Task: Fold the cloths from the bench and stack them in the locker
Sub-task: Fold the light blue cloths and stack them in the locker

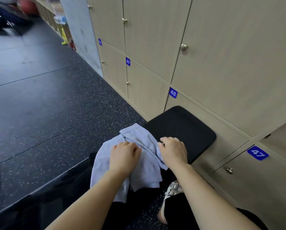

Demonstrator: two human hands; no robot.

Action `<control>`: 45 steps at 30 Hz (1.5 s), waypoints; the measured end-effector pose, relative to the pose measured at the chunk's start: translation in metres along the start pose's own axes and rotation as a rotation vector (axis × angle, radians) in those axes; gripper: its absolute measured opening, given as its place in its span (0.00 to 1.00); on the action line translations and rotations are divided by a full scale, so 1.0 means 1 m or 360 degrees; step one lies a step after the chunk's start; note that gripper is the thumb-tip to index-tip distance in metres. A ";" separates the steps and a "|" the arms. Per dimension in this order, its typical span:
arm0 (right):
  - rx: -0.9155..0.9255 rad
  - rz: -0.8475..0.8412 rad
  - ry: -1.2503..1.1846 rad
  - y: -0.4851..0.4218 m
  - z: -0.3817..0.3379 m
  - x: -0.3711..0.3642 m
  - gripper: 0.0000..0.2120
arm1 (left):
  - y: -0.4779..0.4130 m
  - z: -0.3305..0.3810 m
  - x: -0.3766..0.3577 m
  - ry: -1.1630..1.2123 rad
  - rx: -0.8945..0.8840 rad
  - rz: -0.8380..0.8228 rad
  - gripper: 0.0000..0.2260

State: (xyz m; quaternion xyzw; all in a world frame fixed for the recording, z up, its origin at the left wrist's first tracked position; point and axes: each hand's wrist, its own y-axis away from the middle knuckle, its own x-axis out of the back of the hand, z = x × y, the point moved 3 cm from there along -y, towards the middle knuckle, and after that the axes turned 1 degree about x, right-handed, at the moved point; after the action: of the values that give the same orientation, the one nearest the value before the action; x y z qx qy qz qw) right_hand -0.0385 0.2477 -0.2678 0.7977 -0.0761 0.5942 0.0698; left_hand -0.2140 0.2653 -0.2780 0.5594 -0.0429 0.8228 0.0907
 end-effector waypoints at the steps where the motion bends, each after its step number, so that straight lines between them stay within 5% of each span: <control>1: 0.0000 -0.0024 0.0012 -0.005 0.000 -0.004 0.15 | -0.002 0.001 -0.004 -0.0014 0.0035 0.0024 0.13; 11: -0.0130 -0.0093 0.0069 -0.030 0.006 -0.044 0.14 | -0.011 0.011 -0.029 -0.0013 0.0387 0.0111 0.19; 24: -0.0342 0.0041 -0.0452 -0.037 0.011 -0.050 0.07 | -0.016 0.007 -0.030 0.0282 0.0481 0.0131 0.07; 39: -0.0348 0.0488 -0.1145 0.025 0.030 0.077 0.07 | 0.018 0.047 0.051 0.1578 0.0208 0.0389 0.09; 45: -0.0293 0.0657 -0.1306 0.057 0.027 0.127 0.05 | 0.041 0.079 0.085 0.1773 0.0071 0.0189 0.05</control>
State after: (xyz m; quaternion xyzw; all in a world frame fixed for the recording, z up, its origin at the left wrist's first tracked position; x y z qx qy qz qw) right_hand 0.0110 0.1816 -0.1530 0.9253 -0.3071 0.2220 -0.0153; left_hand -0.1805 0.2207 -0.1682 0.0385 -0.0025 0.9984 0.0413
